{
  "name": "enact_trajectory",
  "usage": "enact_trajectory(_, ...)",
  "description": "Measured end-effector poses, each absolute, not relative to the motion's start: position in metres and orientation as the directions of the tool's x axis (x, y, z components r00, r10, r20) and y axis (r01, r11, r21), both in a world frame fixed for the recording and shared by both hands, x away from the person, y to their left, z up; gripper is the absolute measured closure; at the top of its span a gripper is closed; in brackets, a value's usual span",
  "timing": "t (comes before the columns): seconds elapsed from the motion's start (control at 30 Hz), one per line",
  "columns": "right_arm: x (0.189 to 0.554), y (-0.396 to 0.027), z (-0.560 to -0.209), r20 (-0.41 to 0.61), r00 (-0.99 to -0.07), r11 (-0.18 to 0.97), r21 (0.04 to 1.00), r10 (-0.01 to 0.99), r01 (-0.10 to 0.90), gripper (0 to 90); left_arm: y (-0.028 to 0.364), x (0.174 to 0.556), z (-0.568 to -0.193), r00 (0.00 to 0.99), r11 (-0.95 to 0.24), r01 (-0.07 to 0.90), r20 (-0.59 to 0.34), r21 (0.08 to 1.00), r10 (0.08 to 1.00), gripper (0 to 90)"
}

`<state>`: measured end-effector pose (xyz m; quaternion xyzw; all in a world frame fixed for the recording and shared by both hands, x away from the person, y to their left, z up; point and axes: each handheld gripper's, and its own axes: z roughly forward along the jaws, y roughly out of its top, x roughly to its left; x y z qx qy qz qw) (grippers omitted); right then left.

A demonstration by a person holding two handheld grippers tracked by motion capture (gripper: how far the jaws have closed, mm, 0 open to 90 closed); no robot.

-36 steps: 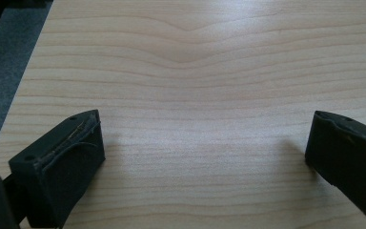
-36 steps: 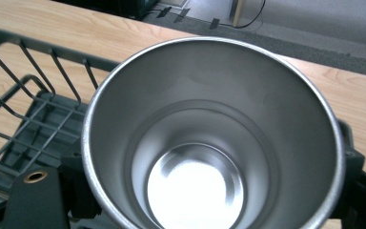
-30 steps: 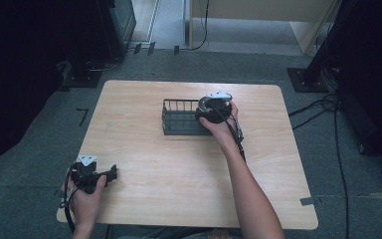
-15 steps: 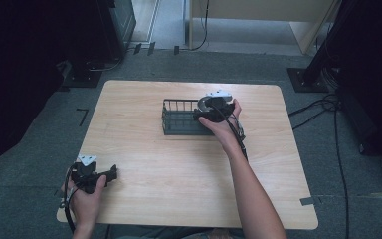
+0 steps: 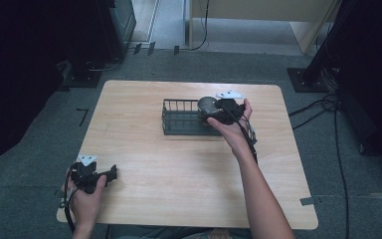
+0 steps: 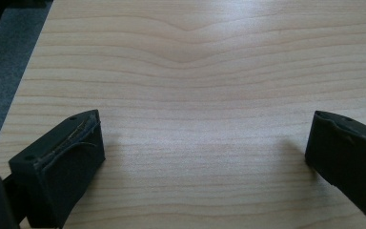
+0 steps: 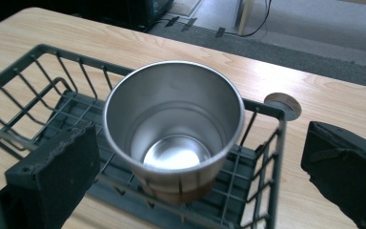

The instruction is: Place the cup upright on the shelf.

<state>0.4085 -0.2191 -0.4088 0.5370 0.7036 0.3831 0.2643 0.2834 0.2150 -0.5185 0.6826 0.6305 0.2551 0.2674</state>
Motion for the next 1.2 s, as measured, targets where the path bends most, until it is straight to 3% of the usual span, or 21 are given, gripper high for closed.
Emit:
enact_trajectory(0.4, 0.378, -0.246, -0.407, 0.053, -0.279, 0.11, 0.836, 0.959, 0.538, 0.0, 0.215, 0.283, -0.519, 0.074, -0.06, 0.724, 0.01, 0.688, 0.997, 0.0)
enact_trajectory(1.2, 0.331, -0.303, -0.438, 0.054, -0.214, 0.077, 0.825, 0.975, 0.56, 0.0, 0.215, 0.283, -0.518, 0.077, -0.064, 0.725, 0.012, 0.686, 0.997, 0.0)
